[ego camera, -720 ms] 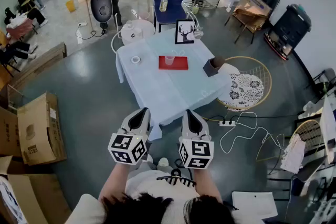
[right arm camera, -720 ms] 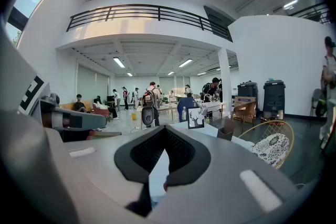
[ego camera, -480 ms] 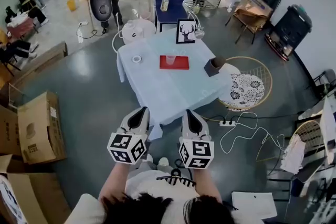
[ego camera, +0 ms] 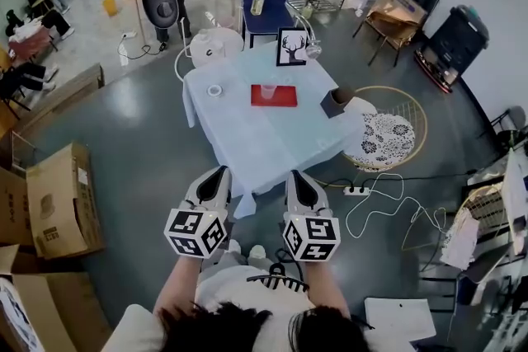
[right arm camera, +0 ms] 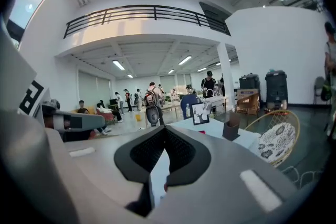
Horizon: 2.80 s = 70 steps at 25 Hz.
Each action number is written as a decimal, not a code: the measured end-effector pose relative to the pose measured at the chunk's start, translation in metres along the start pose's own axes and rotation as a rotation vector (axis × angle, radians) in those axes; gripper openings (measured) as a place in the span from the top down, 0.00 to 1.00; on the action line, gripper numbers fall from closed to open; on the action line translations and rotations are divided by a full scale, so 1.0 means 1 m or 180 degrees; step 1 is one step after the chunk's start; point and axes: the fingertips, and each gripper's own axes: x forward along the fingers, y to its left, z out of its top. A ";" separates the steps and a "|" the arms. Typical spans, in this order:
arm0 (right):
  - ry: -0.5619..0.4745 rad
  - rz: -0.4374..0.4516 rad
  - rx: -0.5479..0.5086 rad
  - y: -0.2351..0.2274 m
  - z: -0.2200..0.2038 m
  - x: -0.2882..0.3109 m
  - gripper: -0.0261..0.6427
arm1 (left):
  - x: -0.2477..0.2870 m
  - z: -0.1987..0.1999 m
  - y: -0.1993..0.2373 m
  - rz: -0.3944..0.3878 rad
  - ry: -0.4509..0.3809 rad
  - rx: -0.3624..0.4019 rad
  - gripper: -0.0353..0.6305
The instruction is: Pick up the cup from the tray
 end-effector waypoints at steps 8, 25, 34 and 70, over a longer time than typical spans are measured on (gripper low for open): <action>-0.0025 0.0108 0.0242 0.004 0.002 0.007 0.77 | 0.006 0.007 0.013 -0.0071 0.0009 -0.0022 0.95; -0.0070 0.0116 0.0141 -0.003 0.005 0.041 0.69 | 0.042 0.013 0.028 -0.0246 0.0123 0.0088 0.95; -0.0048 0.0316 0.0058 -0.030 0.022 0.098 0.69 | 0.094 0.022 0.037 -0.0097 0.0102 0.0077 0.95; 0.0428 0.1033 -0.0422 -0.111 0.029 0.299 0.43 | 0.262 0.038 0.100 0.0709 0.0153 -0.0097 0.95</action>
